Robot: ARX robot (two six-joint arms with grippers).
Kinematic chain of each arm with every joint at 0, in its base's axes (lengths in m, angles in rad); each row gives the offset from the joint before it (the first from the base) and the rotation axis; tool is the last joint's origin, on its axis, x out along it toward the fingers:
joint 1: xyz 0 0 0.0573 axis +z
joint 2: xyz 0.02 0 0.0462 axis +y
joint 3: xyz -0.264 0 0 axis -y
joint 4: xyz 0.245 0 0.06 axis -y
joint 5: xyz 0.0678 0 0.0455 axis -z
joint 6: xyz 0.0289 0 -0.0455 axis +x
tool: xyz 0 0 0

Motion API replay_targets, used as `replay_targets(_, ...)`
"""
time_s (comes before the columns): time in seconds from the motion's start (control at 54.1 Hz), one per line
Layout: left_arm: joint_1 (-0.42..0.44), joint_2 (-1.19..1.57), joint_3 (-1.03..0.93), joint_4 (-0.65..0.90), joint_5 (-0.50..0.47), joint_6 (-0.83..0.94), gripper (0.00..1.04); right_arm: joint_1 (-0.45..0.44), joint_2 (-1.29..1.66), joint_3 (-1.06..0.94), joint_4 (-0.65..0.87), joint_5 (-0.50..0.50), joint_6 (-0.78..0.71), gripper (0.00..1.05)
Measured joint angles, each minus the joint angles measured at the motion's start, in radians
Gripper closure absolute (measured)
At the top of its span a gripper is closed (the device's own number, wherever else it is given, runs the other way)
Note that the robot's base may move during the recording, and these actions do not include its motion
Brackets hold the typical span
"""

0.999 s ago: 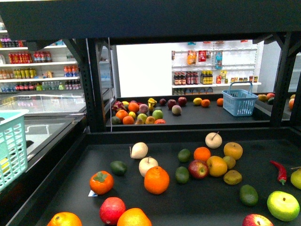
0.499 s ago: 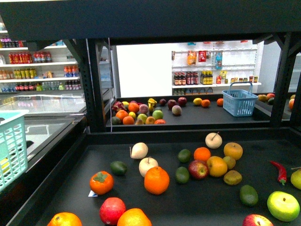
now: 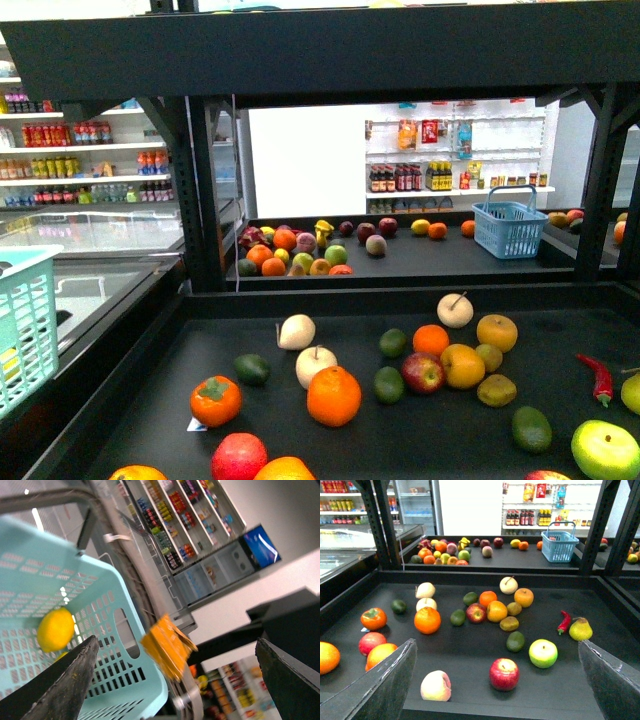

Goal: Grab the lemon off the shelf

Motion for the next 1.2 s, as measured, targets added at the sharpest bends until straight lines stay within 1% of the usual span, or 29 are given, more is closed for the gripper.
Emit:
replay_targets(0.037,-0.02,-0.046,-0.024,0.003,0.0,0.075,0.08,0.0,0.0,0.0,0.0,0.0,0.0,0.07)
replay_targets(0.166,-0.129,-0.279,-0.178,-0.018,0.035,0.502,0.08,0.0,0.0,0.0,0.0,0.0,0.0,0.07)
replay_targets(0.203,-0.161,-0.353,-0.235,-0.049,0.042,0.602,0.08,0.0,0.0,0.0,0.0,0.0,0.0,0.07)
replay_targets(0.296,-0.218,-0.505,-0.354,-0.122,0.039,0.737,0.08,0.0,0.0,0.0,0.0,0.0,0.0,0.07)
replay_targets(0.407,-0.288,-0.695,-0.468,-0.209,-0.002,0.822,0.08,0.0,0.0,0.0,0.0,0.0,0.0,0.07)
replay_targets(0.462,-0.31,-0.797,-0.491,-0.314,0.082,0.857,0.15,0.0,0.0,0.0,0.0,0.0,0.0,0.07)
replay_targets(0.499,-0.321,-0.896,-0.522,-0.409,0.155,0.879,0.23,0.0,0.0,0.0,0.0,0.0,0.0,0.07)
replay_targets(0.518,-0.327,-0.942,-0.542,-0.447,0.175,0.886,0.27,0.0,0.0,0.0,0.0,0.0,0.0,0.07)
replay_targets(0.573,-0.331,-1.044,-0.592,-0.523,0.19,0.897,0.35,0.0,0.0,0.0,0.0,0.0,0.0,0.07)
replay_targets(0.666,-0.331,-1.263,-0.69,-0.671,0.186,0.908,0.53,0.0,0.0,0.0,0.0,0.0,0.0,0.07)
replay_targets(0.703,-0.331,-1.314,-0.712,-0.695,0.187,0.908,0.57,0.0,0.0,0.0,0.0,0.0,0.0,0.07)
replay_targets(0.777,-0.331,-1.423,-0.774,-0.694,0.185,0.911,0.72,0.0,0.0,0.0,0.0,0.0,0.0,0.07)
replay_targets(0.795,-0.331,-1.432,-0.782,-0.691,0.186,0.911,0.73,0.0,0.0,0.0,0.0,0.0,0.0,0.07)
replay_targets(0.906,-0.331,-1.511,-0.884,-0.667,0.187,0.912,0.95,0.0,0.0,0.0,0.0,0.0,0.0,0.07)
replay_targets(0.962,-0.331,-1.518,-0.909,-0.667,0.187,0.911,1.03,0.0,0.0,0.0,0.0,0.0,0.0,0.07)
replay_targets(1.202,-0.331,-1.542,-0.925,-0.661,0.187,0.915,1.02,0.0,0.0,0.0,0.0,0.0,0.0,0.07)
